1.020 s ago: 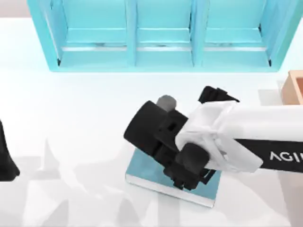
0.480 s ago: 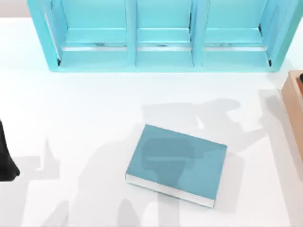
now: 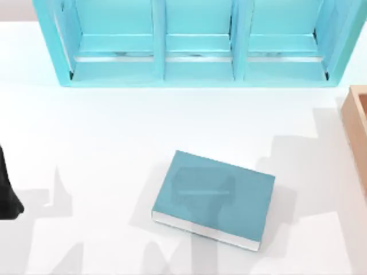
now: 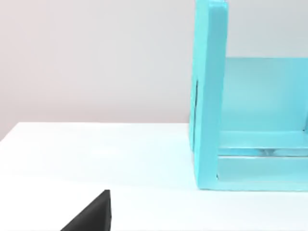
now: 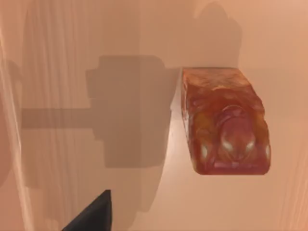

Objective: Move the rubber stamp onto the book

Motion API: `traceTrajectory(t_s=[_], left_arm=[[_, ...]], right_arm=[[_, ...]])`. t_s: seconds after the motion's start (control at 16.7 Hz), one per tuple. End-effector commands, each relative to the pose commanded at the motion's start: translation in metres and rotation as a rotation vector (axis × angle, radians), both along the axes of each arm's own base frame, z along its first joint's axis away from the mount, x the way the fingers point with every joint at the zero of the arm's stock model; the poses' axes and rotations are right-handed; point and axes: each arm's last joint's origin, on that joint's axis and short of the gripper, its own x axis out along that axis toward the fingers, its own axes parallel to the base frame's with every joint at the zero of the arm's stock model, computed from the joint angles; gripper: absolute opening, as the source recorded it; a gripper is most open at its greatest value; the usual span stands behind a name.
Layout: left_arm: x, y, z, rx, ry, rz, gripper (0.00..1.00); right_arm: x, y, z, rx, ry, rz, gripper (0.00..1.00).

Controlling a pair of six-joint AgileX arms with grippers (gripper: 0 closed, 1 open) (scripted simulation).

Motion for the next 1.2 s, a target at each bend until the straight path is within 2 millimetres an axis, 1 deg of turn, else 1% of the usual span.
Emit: traceTrajectory(t_s=[0.3, 0.42, 0.54, 0.84, 0.96, 1.08, 1.2], left_arm=[[0.0, 0.0, 0.0, 0.0, 0.0, 0.0, 1.0], [0.0, 0.0, 0.0, 0.0, 0.0, 0.0, 1.0], [0.0, 0.0, 0.0, 0.0, 0.0, 0.0, 1.0], [0.0, 0.0, 0.0, 0.0, 0.0, 0.0, 1.0], [0.0, 0.0, 0.0, 0.0, 0.0, 0.0, 1.0], [0.0, 0.0, 0.0, 0.0, 0.0, 0.0, 1.0], [0.0, 0.0, 0.0, 0.0, 0.0, 0.0, 1.0]], right_arm=[[0.0, 0.001, -0.001, -0.002, 0.001, 0.002, 1.0], [0.0, 0.001, -0.008, -0.001, 0.0, 0.001, 1.0], [0.0, 0.001, -0.022, -0.001, -0.001, 0.0, 1.0], [0.001, 0.0, -0.075, 0.0, 0.0, 0.0, 1.0], [0.001, 0.0, -0.092, 0.0, 0.0, 0.0, 1.0], [0.0, 0.0, -0.1, 0.0, 0.0, 0.0, 1.0], [0.0, 0.0, -0.1, 0.0, 0.0, 0.0, 1.0]])
